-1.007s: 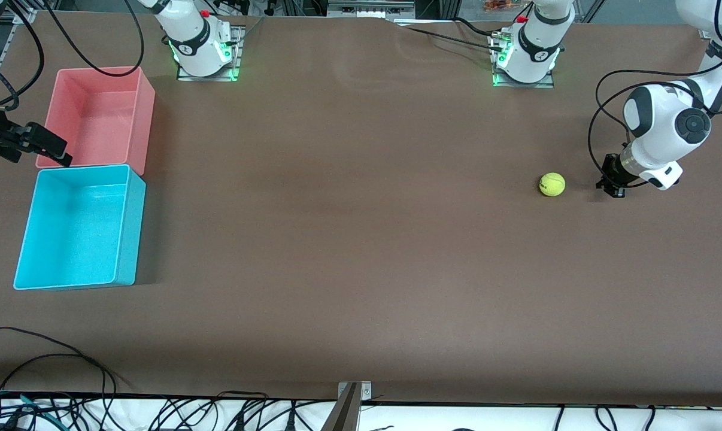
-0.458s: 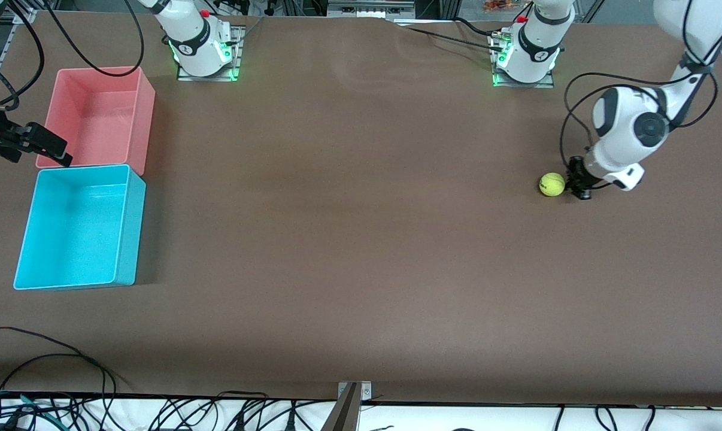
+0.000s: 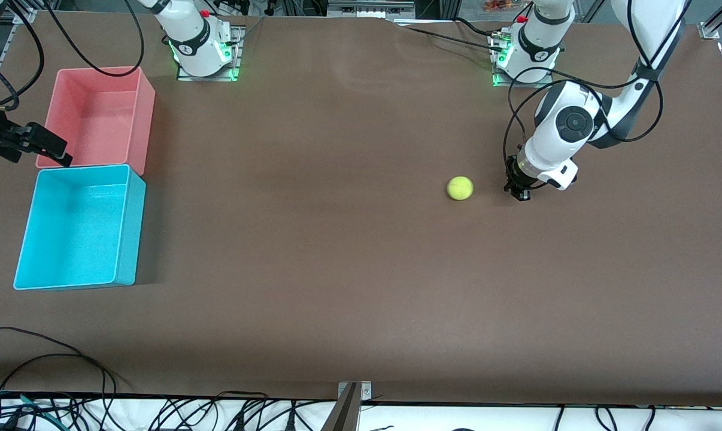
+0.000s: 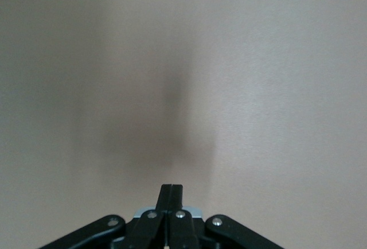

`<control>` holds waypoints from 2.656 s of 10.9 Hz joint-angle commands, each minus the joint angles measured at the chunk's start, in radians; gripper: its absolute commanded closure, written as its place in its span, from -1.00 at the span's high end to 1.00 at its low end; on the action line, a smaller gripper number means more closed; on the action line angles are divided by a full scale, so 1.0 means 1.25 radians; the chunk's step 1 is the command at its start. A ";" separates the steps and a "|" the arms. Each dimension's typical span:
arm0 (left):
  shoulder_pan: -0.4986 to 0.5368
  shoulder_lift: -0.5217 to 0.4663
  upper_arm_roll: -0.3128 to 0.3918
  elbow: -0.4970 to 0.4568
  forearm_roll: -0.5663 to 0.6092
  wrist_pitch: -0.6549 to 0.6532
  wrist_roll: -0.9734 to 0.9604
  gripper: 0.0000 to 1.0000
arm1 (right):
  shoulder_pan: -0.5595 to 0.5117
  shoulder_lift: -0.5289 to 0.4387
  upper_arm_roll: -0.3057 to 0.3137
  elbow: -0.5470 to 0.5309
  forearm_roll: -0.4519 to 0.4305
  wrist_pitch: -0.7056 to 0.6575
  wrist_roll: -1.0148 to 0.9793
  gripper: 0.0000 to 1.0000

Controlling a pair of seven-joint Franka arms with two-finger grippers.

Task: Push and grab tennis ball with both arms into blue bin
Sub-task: 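Push the tennis ball with the left gripper toward the cyan bin, then lower the right gripper beside the ball while the left gripper withdraws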

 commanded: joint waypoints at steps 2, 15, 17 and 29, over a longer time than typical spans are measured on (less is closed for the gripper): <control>0.022 -0.014 -0.010 0.015 0.001 -0.035 0.028 -1.00 | 0.000 0.002 0.002 0.010 0.004 -0.002 0.001 1.00; 0.237 -0.005 0.012 0.341 -0.007 -0.309 0.928 0.86 | 0.073 0.032 0.016 -0.003 -0.008 -0.045 0.009 1.00; 0.233 0.001 0.011 0.364 0.000 -0.313 0.943 1.00 | 0.073 0.032 0.016 -0.032 -0.008 -0.060 0.012 1.00; -0.336 -0.192 0.454 0.525 -0.180 -0.542 1.653 1.00 | 0.070 0.037 0.013 -0.330 -0.107 0.110 0.013 1.00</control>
